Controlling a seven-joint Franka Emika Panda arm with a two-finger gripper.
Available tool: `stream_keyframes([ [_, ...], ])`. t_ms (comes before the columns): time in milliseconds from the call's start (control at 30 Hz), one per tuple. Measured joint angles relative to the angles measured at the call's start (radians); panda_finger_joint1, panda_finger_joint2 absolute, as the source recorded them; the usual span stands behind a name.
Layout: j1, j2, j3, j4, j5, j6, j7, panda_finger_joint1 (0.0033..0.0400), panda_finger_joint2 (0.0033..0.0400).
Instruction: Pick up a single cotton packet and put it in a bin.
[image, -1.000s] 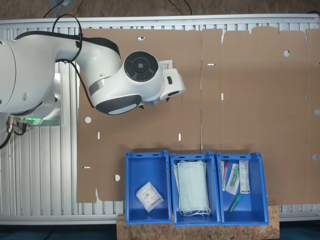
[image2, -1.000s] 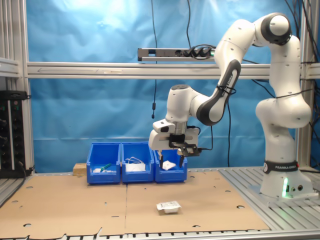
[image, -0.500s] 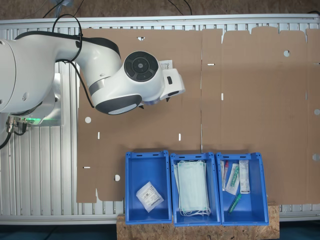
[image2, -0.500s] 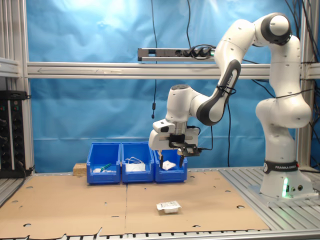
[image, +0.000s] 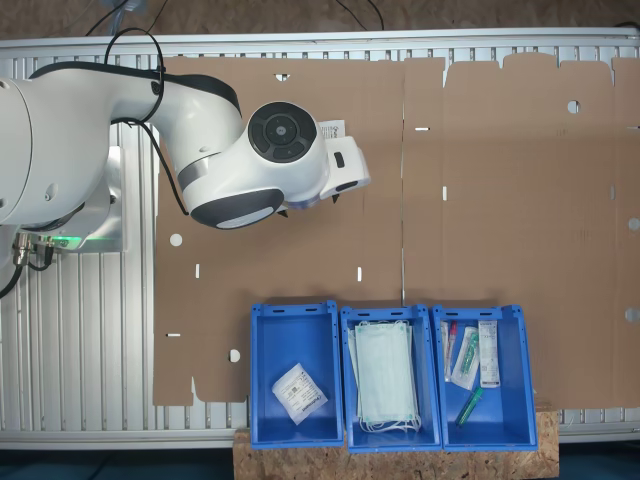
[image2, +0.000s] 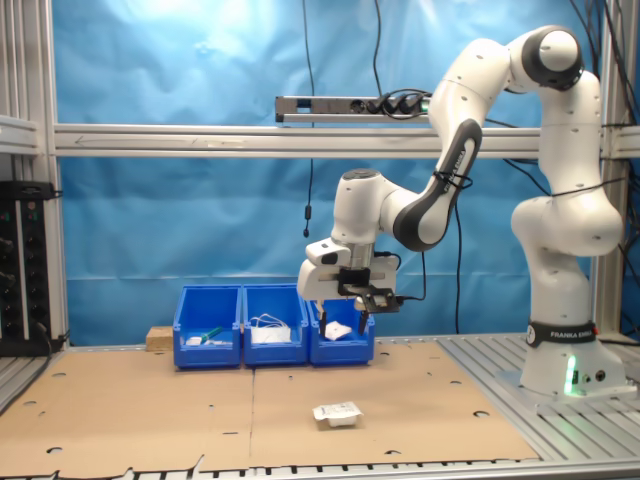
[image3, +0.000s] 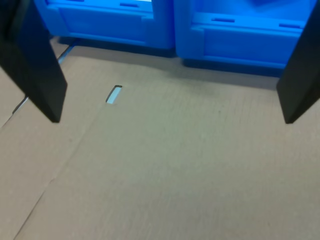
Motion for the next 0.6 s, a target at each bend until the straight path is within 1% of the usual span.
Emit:
stream_keyframes([
  [167,0.010,0.000,0.000,0.000,0.010,0.000,0.000,0.0400,0.0400],
  [600,0.071,0.000,0.000,0.000,0.162,0.000,0.000,0.0400,0.0400],
])
